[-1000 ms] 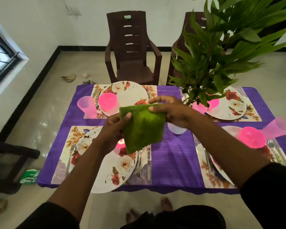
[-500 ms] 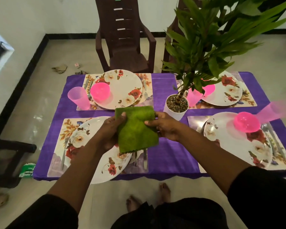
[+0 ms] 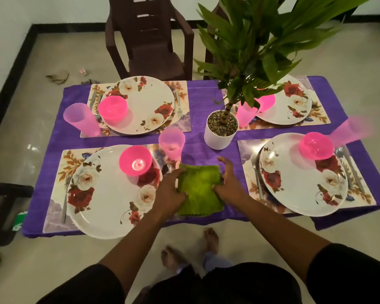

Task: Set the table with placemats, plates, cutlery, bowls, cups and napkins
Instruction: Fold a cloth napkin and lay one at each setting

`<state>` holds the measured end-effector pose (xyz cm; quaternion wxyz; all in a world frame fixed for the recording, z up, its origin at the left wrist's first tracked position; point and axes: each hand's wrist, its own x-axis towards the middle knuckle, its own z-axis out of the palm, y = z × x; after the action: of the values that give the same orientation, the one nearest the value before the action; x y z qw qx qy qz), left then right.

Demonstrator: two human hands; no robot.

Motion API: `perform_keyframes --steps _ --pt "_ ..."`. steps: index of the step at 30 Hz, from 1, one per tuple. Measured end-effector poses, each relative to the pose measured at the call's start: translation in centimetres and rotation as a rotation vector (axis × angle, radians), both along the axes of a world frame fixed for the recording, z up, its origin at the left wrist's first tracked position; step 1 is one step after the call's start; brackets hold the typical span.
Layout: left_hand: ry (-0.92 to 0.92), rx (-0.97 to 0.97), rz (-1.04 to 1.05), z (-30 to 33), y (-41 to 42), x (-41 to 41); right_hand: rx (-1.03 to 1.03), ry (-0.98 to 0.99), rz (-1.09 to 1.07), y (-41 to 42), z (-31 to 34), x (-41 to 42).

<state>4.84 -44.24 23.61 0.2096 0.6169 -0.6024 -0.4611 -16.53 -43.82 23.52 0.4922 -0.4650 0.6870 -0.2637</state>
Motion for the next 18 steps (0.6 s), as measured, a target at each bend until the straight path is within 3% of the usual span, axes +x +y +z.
perform_keyframes --steps 6,18 --pt "-0.152 -0.004 -0.133 -1.2 0.5 -1.4 -0.066 0.275 0.146 0.6 -1.5 -1.3" --pt "-0.543 -0.055 -0.362 -0.3 0.3 -4.2 -0.026 0.579 0.387 0.7 -3.6 -2.2"
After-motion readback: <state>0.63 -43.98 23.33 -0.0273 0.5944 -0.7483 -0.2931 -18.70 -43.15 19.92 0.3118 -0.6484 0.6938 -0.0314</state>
